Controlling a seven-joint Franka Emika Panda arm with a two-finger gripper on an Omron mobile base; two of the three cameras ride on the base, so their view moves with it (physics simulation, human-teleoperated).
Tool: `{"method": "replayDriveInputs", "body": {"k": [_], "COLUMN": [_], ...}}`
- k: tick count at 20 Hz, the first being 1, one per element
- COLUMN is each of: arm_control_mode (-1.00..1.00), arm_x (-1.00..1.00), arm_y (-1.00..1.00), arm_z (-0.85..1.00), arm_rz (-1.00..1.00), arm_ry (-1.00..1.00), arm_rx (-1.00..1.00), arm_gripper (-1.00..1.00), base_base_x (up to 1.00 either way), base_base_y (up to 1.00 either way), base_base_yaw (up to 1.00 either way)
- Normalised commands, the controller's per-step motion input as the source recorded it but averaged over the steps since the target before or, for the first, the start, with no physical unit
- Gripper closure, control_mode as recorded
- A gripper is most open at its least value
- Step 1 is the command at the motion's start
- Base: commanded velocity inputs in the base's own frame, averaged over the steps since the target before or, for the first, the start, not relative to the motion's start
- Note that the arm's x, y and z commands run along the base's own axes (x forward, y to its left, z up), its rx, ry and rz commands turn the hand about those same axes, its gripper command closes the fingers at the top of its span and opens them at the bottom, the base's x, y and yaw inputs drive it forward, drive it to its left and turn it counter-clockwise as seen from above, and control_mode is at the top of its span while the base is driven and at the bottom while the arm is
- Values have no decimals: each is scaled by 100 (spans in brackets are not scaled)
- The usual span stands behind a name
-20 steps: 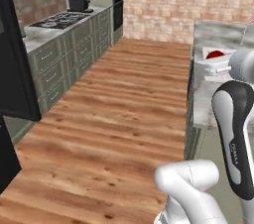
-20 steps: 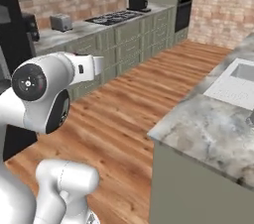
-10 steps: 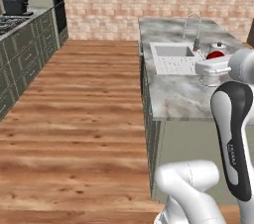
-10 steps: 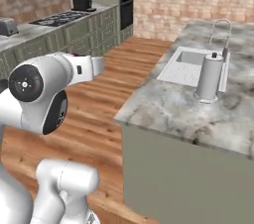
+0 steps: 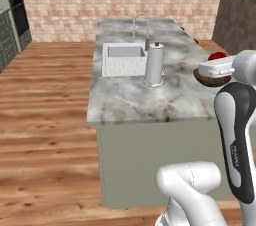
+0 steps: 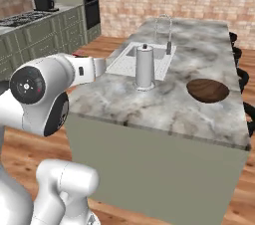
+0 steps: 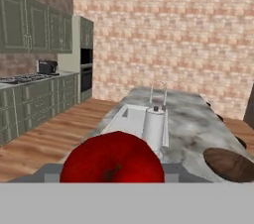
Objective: Retrieve the apple and banana from the fridge and place them into the bowl on the dining table.
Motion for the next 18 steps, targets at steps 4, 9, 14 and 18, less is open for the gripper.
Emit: {"method": "replayDriveInputs", "body": {"k": [4, 9, 14, 18], "arm_control_mode": [100, 100, 100, 100], "arm_x": [0, 0, 0, 0], "arm_y": [0, 0, 0, 0], "arm_z": [0, 0, 0, 0], "arm_rz": [0, 0, 0, 0], "arm_ry": [0, 0, 0, 0], "arm_rx": [0, 0, 0, 0], "arm_gripper": [100, 100, 100, 100], "base_base_x": [5, 15, 28, 41], "base_base_y": [-100, -100, -98, -89], "base_base_yaw": [-21, -21, -19, -16]}}
